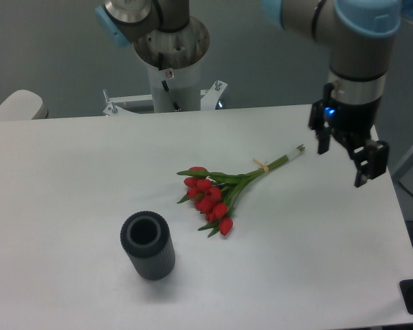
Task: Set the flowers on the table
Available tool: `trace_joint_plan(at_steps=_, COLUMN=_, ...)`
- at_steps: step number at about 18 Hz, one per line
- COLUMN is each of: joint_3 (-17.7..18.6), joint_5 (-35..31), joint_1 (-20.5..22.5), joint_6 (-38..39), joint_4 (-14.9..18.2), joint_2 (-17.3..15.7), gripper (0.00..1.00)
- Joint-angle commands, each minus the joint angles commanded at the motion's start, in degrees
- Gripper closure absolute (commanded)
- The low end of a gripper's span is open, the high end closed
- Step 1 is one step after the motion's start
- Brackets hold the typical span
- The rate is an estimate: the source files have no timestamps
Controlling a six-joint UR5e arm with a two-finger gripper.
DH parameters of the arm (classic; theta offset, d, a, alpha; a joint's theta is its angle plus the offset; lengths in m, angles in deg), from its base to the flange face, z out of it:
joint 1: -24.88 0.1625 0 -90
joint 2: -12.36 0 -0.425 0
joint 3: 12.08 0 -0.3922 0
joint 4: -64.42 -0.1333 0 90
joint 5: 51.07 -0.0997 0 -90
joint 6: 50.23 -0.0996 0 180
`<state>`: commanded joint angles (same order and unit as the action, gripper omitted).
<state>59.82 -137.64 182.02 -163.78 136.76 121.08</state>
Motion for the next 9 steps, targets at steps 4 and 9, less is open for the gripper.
trace_joint_plan(at_steps=4, joint_3=0.35, joint_5=-0.36, joint_1=0.44, joint_6=-0.45, joint_4=-0.18, joint_2=0.00, gripper=0.00)
trace_joint_plan(at_steps=9, joint_3=0.61, joint_5=-0.27, joint_1=0.18, joint_6=-0.36, joint_4=-0.18, joint_2=-0.09, gripper=0.00)
